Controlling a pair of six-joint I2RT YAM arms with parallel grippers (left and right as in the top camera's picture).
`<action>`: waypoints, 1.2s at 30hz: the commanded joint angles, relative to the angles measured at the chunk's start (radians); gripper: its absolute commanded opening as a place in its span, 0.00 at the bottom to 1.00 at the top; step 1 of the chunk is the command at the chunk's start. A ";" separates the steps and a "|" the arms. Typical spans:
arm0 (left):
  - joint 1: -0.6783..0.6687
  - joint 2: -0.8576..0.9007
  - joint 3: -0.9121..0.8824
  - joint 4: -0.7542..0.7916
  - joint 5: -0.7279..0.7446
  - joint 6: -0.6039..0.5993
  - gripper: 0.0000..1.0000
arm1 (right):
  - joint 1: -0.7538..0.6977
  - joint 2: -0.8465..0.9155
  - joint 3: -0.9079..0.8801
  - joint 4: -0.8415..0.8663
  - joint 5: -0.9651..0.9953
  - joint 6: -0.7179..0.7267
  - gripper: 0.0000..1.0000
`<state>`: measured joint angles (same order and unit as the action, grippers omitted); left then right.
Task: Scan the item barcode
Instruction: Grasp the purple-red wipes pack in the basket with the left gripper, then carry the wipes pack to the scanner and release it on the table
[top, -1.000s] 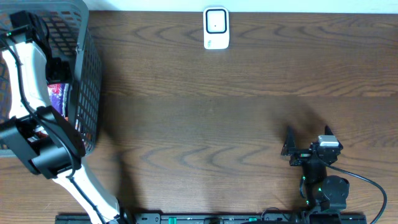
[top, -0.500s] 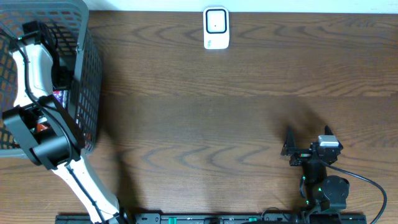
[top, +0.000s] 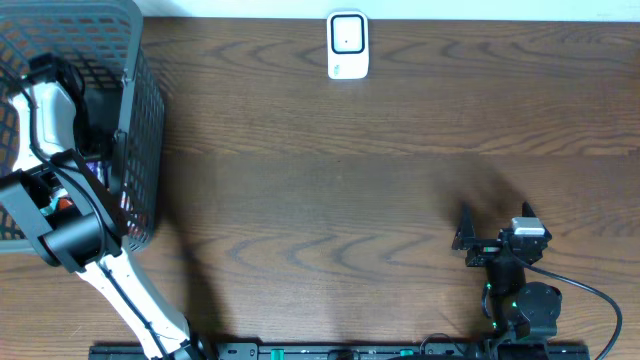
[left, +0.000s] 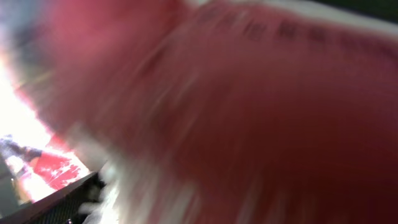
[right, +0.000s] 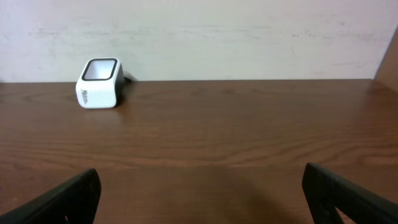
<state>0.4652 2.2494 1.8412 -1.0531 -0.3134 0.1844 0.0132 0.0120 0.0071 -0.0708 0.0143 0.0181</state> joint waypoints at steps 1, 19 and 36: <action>0.011 0.006 -0.067 0.024 0.048 -0.002 0.98 | -0.008 -0.005 -0.002 -0.004 -0.005 0.013 0.99; -0.025 -0.149 0.072 -0.020 0.062 -0.130 0.08 | -0.008 -0.005 -0.002 -0.004 -0.005 0.013 0.99; -0.187 -0.845 0.092 0.338 0.332 -0.406 0.07 | -0.008 -0.005 -0.002 -0.004 -0.005 0.013 0.99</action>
<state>0.2932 1.4551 1.9266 -0.7361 -0.1562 -0.0818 0.0132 0.0120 0.0071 -0.0708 0.0143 0.0181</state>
